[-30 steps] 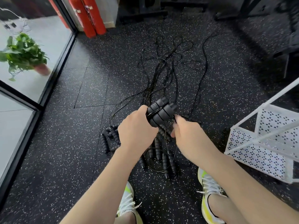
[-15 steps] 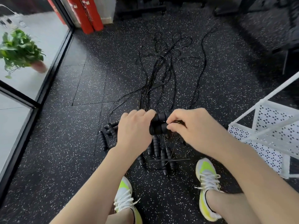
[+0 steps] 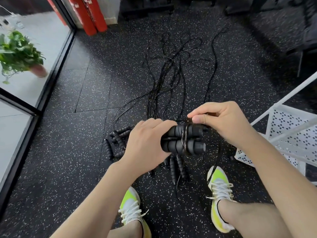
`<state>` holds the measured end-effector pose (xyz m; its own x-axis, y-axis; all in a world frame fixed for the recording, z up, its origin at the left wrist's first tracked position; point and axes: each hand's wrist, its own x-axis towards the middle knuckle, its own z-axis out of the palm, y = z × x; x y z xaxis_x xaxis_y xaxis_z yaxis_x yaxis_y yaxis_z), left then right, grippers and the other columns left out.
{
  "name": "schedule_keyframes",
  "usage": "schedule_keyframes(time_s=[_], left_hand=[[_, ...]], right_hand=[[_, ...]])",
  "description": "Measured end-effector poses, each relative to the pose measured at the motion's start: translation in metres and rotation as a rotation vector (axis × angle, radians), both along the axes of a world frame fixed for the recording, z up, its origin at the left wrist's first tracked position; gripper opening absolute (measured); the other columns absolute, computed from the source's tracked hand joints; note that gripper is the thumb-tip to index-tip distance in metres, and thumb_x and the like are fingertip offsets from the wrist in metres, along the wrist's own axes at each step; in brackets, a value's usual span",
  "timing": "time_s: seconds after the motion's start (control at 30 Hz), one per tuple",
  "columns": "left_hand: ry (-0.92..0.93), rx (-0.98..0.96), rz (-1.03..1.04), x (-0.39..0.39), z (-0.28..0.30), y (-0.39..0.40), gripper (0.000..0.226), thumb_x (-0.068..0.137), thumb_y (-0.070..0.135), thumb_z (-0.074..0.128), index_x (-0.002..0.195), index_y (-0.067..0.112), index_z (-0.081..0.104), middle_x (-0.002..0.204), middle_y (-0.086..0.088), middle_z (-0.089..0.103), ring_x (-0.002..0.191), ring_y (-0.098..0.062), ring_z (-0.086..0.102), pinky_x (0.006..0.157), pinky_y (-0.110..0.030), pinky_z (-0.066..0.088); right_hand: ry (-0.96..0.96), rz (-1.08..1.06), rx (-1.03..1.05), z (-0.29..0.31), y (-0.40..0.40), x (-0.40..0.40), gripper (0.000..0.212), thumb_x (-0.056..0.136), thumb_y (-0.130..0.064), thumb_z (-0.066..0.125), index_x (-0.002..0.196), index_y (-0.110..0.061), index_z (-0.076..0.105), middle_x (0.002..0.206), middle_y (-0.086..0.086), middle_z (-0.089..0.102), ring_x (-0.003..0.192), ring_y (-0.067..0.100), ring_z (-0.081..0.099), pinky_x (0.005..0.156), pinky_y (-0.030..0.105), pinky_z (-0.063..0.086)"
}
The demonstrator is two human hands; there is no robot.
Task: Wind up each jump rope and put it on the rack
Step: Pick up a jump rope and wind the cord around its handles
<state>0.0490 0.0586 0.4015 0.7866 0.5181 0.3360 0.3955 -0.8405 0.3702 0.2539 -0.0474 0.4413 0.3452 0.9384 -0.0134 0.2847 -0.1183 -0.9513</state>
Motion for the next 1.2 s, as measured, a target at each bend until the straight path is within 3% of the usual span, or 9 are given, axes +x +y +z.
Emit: schedule_keyframes(time_s=[0.1, 0.23, 0.37, 0.6, 0.8, 0.9, 0.97, 1.07, 1.2], left_hand=[[-0.003, -0.117, 0.138, 0.003, 0.007, -0.001, 0.039, 0.073, 0.031, 0.075, 0.11, 0.036, 0.064, 0.086, 0.013, 0.062, 0.084, -0.012, 0.054, 0.073, -0.029, 0.036], [-0.004, -0.213, 0.332, 0.007, 0.013, 0.001, 0.039, 0.074, 0.033, 0.072, 0.111, 0.039, 0.061, 0.09, 0.013, 0.064, 0.086, -0.015, 0.057, 0.071, -0.031, 0.038], [0.072, -0.216, 0.458, 0.01, 0.013, 0.002, 0.032, 0.08, 0.033, 0.067, 0.111, 0.038, 0.06, 0.092, 0.01, 0.065, 0.086, -0.022, 0.06, 0.072, -0.035, 0.045], [0.161, -0.1, 0.57, 0.004, 0.006, 0.016, 0.024, 0.082, 0.029, 0.067, 0.105, 0.032, 0.059, 0.085, 0.008, 0.06, 0.082, -0.028, 0.06, 0.068, -0.035, 0.04], [0.238, -0.019, 0.562, 0.001, 0.001, 0.023, 0.026, 0.08, 0.026, 0.069, 0.103, 0.026, 0.058, 0.085, 0.004, 0.06, 0.075, -0.025, 0.046, 0.069, -0.035, 0.032], [0.262, 0.038, 0.491, 0.001, -0.002, 0.023, 0.027, 0.079, 0.024, 0.07, 0.103, 0.026, 0.059, 0.085, 0.004, 0.061, 0.082, -0.028, 0.056, 0.071, -0.035, 0.03], [0.292, 0.09, 0.422, 0.001, -0.005, 0.022, 0.035, 0.074, 0.023, 0.075, 0.106, 0.026, 0.06, 0.085, 0.005, 0.062, 0.084, -0.027, 0.059, 0.071, -0.035, 0.029], [0.33, 0.163, 0.314, 0.002, -0.009, 0.019, 0.039, 0.07, 0.025, 0.079, 0.105, 0.027, 0.061, 0.083, 0.006, 0.06, 0.082, -0.026, 0.059, 0.069, -0.035, 0.031], [0.354, 0.223, 0.178, 0.004, -0.012, 0.016, 0.044, 0.07, 0.031, 0.082, 0.11, 0.03, 0.064, 0.083, 0.008, 0.061, 0.082, -0.024, 0.06, 0.07, -0.037, 0.037]], right_hand=[[0.114, -0.073, 0.06, -0.011, 0.005, -0.014, 0.029, 0.088, -0.004, 0.072, 0.091, -0.032, 0.081, 0.093, -0.004, 0.079, 0.089, 0.013, 0.074, 0.081, 0.03, 0.058], [0.059, -0.093, -0.024, -0.021, 0.01, -0.039, 0.039, 0.101, -0.004, 0.056, 0.094, -0.038, 0.074, 0.072, 0.007, 0.073, 0.054, 0.016, 0.059, 0.055, 0.026, 0.049], [-0.089, -0.053, -0.203, -0.021, 0.014, -0.052, 0.029, 0.105, -0.015, 0.048, 0.081, -0.019, 0.063, 0.055, -0.001, 0.064, 0.041, 0.011, 0.049, 0.048, 0.02, 0.04], [-0.186, 0.124, -0.366, -0.01, 0.008, -0.074, 0.028, 0.108, -0.022, 0.042, 0.086, -0.016, 0.058, 0.06, -0.021, 0.065, 0.037, 0.004, 0.046, 0.043, 0.015, 0.035], [-0.413, 0.182, -0.393, 0.003, 0.001, -0.076, 0.02, 0.103, -0.024, 0.047, 0.098, -0.012, 0.062, 0.08, -0.001, 0.071, 0.039, 0.005, 0.046, 0.041, 0.023, 0.038], [-0.478, 0.173, -0.353, 0.011, -0.001, -0.072, 0.021, 0.102, -0.023, 0.051, 0.118, -0.021, 0.065, 0.098, -0.008, 0.073, 0.052, -0.002, 0.056, 0.055, 0.02, 0.049], [-0.516, 0.183, -0.34, 0.015, -0.001, -0.068, 0.026, 0.103, -0.025, 0.052, 0.127, -0.028, 0.063, 0.103, -0.01, 0.072, 0.057, -0.005, 0.057, 0.058, 0.015, 0.044], [-0.473, 0.166, -0.3, 0.016, 0.0, -0.06, 0.016, 0.105, -0.024, 0.05, 0.113, -0.031, 0.062, 0.091, -0.012, 0.073, 0.059, -0.011, 0.057, 0.053, 0.015, 0.04], [-0.433, 0.123, -0.231, 0.012, -0.001, -0.047, 0.009, 0.099, -0.026, 0.061, 0.094, -0.034, 0.063, 0.077, -0.017, 0.071, 0.052, 0.003, 0.059, 0.051, 0.023, 0.047]])
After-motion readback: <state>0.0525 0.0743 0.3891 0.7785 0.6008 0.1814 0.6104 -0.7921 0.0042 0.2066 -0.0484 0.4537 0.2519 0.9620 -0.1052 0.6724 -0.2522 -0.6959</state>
